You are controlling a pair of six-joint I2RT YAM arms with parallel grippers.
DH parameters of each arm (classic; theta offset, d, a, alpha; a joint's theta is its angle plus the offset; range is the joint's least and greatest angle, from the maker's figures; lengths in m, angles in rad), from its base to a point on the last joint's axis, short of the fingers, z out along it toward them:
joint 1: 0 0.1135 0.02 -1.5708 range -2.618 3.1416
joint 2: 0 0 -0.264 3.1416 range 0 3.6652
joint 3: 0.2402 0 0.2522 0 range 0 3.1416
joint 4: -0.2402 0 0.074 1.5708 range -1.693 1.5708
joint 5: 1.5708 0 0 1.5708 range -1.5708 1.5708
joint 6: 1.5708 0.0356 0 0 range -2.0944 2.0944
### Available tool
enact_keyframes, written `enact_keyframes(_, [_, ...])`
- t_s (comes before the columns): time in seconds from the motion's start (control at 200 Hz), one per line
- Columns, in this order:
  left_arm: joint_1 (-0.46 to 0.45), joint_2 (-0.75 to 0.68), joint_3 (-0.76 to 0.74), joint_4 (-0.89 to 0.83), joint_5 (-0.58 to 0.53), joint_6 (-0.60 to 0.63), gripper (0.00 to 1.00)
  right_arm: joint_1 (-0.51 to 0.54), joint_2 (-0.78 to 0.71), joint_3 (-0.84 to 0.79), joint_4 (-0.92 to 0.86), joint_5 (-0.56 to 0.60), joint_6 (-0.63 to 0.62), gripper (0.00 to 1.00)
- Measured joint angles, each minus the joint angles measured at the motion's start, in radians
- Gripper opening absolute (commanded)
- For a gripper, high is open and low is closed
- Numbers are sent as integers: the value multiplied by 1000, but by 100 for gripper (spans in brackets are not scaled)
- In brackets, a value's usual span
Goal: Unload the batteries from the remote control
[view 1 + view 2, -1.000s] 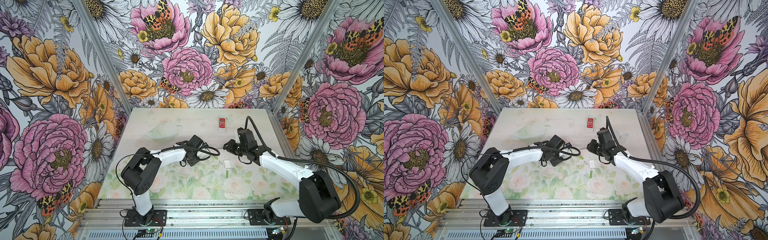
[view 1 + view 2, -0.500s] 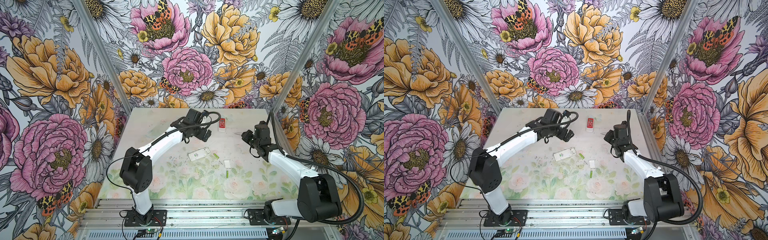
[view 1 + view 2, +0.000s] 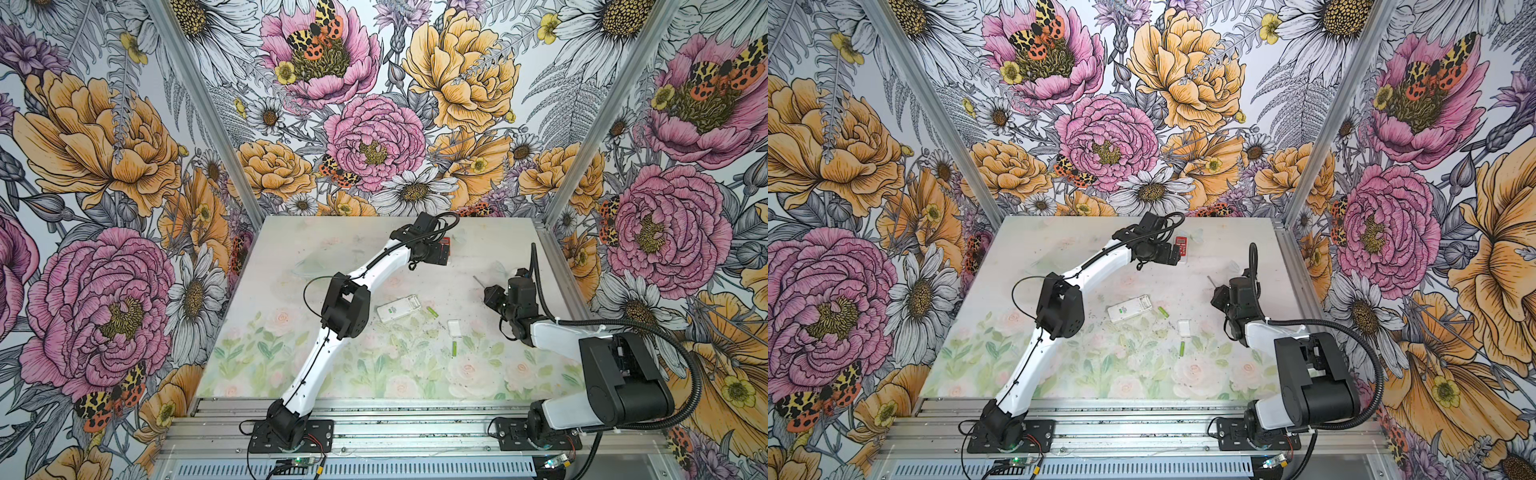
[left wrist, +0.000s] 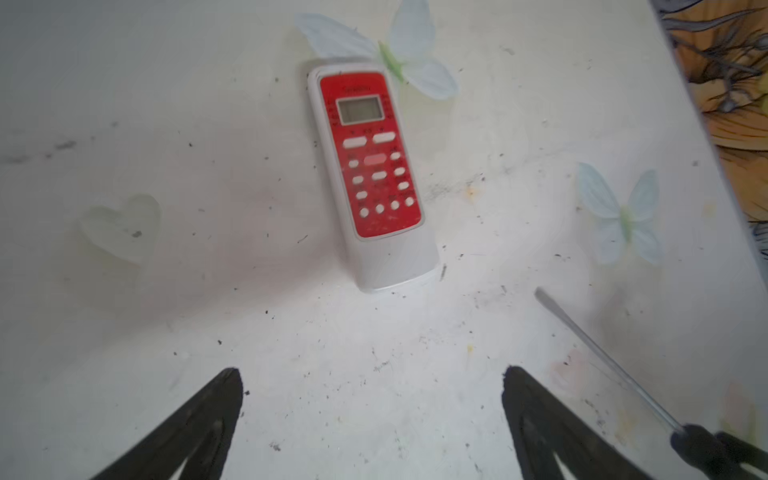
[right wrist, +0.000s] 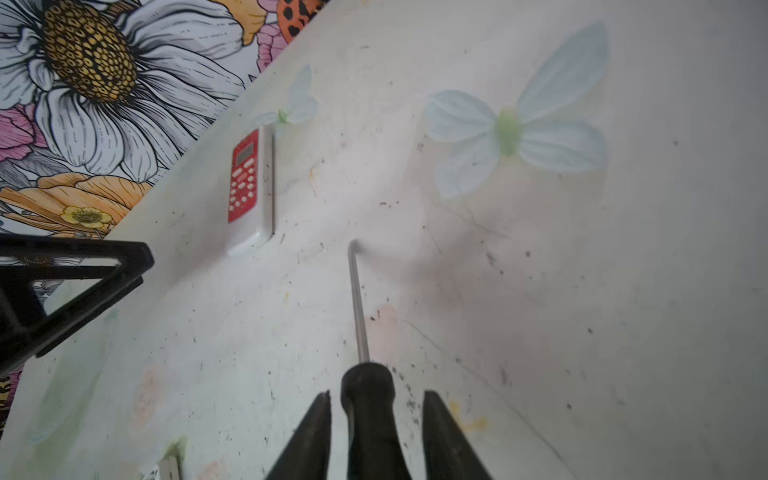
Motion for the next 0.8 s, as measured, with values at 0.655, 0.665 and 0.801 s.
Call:
enact_keyframes(0.655, [37, -290, -152, -50, -89, -151, 99, 35, 430, 943, -437, -74, -112, 81])
enact_keyframes(0.665, [39, -311, -166, -48, -92, -150, 99, 38, 446, 967, -452, -77, -118, 81])
enact_keyframes(0.801, [84, -575, -321, -24, -111, -132, 99, 92, 641, 1203, -623, -98, -178, 81])
